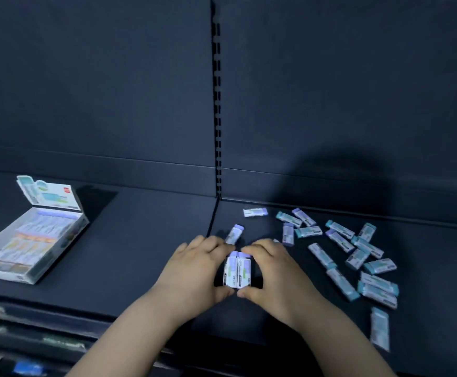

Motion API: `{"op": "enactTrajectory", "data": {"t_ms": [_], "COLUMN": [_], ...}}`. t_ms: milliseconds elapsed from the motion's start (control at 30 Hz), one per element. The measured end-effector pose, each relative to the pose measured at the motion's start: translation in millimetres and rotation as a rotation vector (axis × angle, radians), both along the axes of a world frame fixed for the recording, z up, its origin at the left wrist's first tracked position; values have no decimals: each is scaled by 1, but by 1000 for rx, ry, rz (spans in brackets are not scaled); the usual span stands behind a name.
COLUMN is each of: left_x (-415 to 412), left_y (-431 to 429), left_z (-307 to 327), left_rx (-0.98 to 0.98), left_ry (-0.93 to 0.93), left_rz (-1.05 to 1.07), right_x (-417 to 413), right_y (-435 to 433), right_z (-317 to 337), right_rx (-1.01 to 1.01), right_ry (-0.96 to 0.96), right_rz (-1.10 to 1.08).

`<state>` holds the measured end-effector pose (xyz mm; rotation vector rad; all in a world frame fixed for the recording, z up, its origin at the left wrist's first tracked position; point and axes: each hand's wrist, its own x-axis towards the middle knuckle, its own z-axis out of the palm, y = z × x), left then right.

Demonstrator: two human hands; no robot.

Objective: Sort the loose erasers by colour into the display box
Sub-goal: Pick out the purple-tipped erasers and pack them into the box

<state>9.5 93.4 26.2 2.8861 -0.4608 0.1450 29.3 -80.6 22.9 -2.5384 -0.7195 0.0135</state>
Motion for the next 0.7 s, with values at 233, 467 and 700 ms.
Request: {"op": "enactTrajectory", "data": {"t_ms": [233,467,700], "left_x": [-9,-18,-31], "left_y": [120,181,191], "left_z": [3,7,-2], "left_rx": [-21,-8,-21], "left_ry": [-61,-84,-187], "left_rz": [-64,-86,-27], "right_x": [-23,-38,-37], "right_y": [119,174,186], "right_z": [5,14,16], "right_rx": [32,22,14], "right_ry": [18,8,49], "right_rz": [-53,-76,15]}}
